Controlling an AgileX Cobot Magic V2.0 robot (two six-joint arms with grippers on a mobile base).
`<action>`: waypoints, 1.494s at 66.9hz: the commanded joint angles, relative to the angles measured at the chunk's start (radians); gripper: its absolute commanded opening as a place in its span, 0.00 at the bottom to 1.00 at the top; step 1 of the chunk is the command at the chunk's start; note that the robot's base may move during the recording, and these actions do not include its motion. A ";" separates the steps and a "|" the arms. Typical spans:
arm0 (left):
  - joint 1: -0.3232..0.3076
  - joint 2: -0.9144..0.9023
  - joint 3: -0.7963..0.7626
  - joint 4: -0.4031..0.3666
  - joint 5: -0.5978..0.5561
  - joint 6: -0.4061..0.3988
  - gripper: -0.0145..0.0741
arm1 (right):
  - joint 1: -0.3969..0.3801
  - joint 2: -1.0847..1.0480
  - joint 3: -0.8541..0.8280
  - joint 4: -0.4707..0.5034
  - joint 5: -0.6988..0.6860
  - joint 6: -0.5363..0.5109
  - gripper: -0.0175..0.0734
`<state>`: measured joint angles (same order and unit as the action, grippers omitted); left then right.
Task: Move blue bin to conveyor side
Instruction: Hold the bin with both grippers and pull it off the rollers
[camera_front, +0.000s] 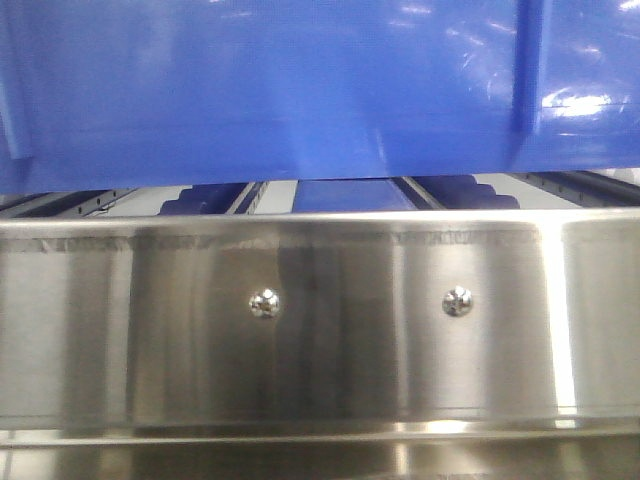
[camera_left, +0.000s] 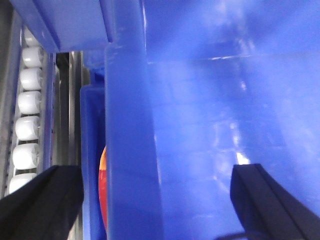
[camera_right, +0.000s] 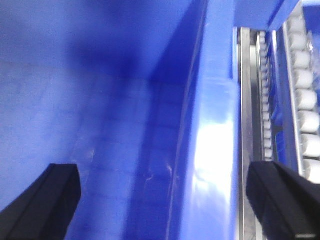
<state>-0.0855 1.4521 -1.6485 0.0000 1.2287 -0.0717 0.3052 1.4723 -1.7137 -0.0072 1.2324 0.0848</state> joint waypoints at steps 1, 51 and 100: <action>0.004 0.001 -0.008 0.000 -0.008 0.007 0.72 | -0.007 0.001 -0.008 -0.017 -0.011 0.012 0.81; 0.004 0.001 -0.008 0.000 -0.008 0.009 0.72 | -0.007 0.004 0.042 -0.060 -0.011 0.046 0.81; 0.004 0.036 -0.008 0.000 -0.008 0.008 0.72 | -0.007 0.013 0.042 -0.060 -0.011 0.048 0.81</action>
<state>-0.0855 1.4893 -1.6508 0.0000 1.2287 -0.0647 0.3052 1.4807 -1.6748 -0.0523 1.2324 0.1295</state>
